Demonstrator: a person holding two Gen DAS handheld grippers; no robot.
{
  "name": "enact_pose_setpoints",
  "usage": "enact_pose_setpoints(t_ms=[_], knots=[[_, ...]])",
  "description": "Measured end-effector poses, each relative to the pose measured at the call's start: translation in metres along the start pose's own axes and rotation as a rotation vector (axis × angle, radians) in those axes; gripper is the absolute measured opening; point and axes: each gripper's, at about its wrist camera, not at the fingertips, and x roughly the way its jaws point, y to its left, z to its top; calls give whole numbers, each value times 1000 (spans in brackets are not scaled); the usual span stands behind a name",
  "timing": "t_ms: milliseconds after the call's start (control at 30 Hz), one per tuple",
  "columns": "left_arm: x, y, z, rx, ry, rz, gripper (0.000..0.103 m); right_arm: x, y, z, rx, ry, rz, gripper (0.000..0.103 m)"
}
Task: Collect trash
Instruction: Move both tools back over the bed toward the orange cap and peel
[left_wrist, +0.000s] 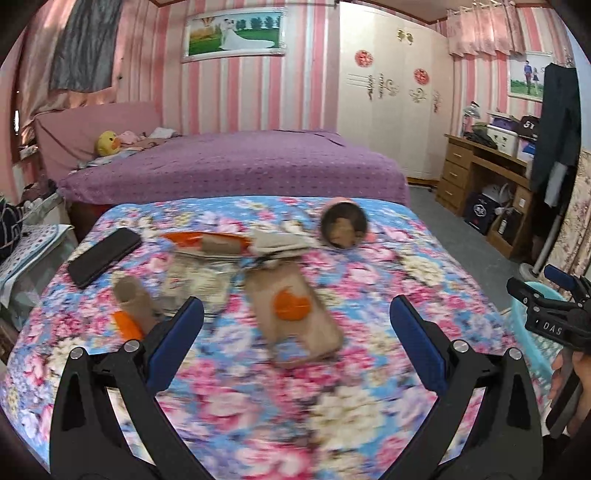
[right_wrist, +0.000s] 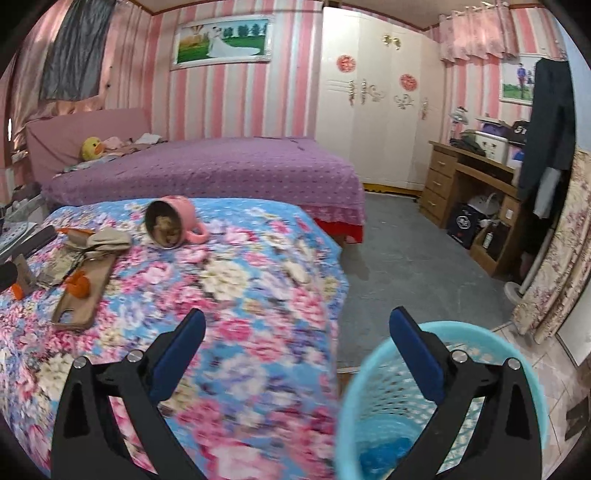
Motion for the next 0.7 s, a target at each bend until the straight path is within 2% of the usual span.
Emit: enact_pose_setpoints(t_ms=[200,367,500,700], knots=[[-2,47,-8,9,-4,62,97,8,37,2,-31,8,46,97],[1,90,-17,-57,32,79,97,14,59,4,-38,12,54,97],[2,115,-20,-74,35,142,97,19,70,5,-23,19,62,98],[6,146,-25,-107,63,184,97,23,90,6,-30,26,73,98]])
